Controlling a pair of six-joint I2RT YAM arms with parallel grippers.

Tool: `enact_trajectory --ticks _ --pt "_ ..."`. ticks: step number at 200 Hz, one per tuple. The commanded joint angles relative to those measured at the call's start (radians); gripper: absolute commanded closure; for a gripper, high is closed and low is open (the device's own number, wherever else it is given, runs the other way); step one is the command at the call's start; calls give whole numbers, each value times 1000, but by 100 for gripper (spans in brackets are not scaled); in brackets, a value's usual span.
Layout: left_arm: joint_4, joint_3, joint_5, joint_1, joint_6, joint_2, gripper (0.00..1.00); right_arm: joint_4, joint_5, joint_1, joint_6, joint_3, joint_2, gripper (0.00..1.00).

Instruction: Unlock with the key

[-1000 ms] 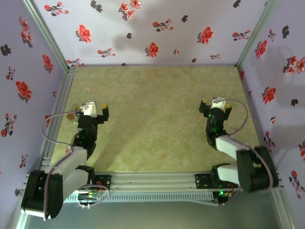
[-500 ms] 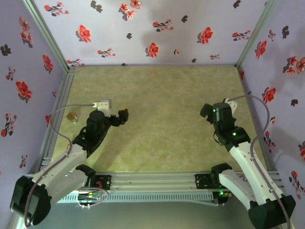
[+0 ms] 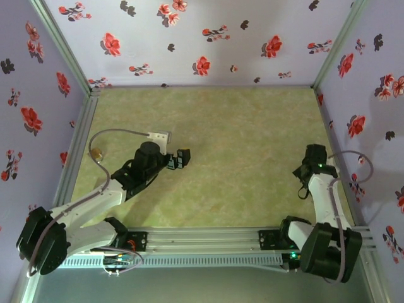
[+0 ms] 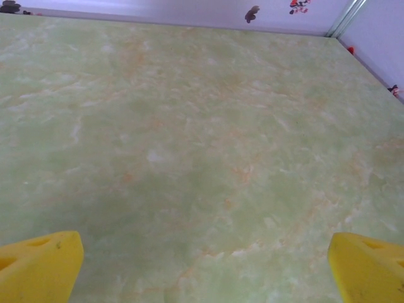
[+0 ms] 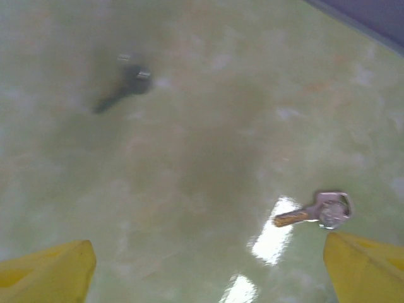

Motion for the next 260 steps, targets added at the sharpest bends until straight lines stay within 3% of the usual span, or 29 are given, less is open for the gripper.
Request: enact_trajectory --ticks 1,106,156,221,260 --pt "-31 31 23 -10 3 -5 0 43 -29 -88 28 -25 11 8" --pt "-20 -16 20 -11 6 -31 0 111 -155 -358 -15 -34 137 35" --pt "-23 -9 20 -11 -4 -10 0 133 -196 -399 -20 -35 216 46" --pt "-51 5 20 -11 -10 16 0 140 -205 -409 -26 -24 276 50" --pt "-49 -3 21 -10 -13 23 0 141 -219 -409 -29 -27 268 57"
